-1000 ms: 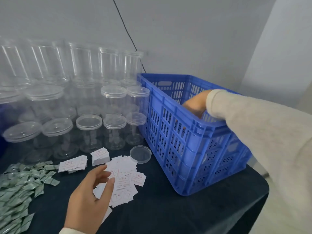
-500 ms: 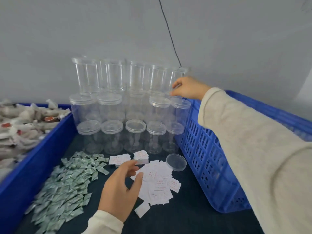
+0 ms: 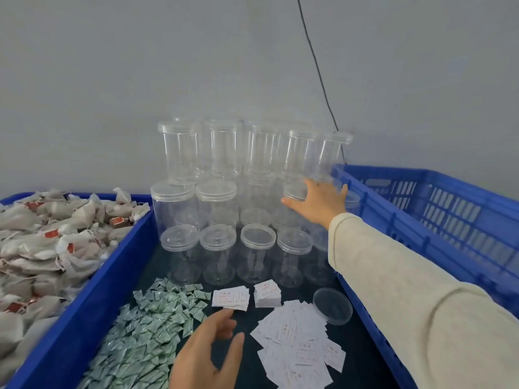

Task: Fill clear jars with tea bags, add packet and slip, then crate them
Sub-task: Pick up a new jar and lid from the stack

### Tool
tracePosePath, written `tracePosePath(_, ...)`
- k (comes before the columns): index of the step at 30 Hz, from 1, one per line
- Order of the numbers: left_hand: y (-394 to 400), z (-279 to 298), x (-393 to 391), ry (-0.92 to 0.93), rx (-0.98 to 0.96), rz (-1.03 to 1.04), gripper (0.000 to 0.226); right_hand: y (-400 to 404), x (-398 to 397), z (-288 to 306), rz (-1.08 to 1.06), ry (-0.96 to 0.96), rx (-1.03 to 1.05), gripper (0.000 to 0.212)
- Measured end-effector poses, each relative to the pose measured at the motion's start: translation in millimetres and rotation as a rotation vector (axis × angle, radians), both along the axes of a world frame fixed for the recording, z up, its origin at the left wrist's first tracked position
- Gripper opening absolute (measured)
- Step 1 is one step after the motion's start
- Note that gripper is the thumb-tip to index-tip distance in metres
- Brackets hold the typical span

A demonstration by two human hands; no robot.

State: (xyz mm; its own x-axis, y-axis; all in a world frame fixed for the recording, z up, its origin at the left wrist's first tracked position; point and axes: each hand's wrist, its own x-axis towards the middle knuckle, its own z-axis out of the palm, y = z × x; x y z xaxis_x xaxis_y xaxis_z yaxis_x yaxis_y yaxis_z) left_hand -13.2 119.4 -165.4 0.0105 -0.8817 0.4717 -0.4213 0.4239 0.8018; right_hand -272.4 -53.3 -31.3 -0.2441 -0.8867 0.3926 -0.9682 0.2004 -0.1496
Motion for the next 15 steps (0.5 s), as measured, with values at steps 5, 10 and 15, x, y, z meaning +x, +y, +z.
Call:
tracePosePath(5, -4, -5, -5, -0.015, -0.001, -0.015, 0.038, -2, 2, 1, -0.015, 0.015, 0.016, 0.088)
tracePosePath(10, -6, 5, -8, -0.02, -0.018, -0.052, 0.033, 16, 23, 19, 0.039, -0.18, -0.066, 0.088)
tracePosePath(15, -8, 23, -12, -0.012, -0.035, -0.048, 0.029, 60, 61, 35, 0.185, -0.444, -0.093, 0.091)
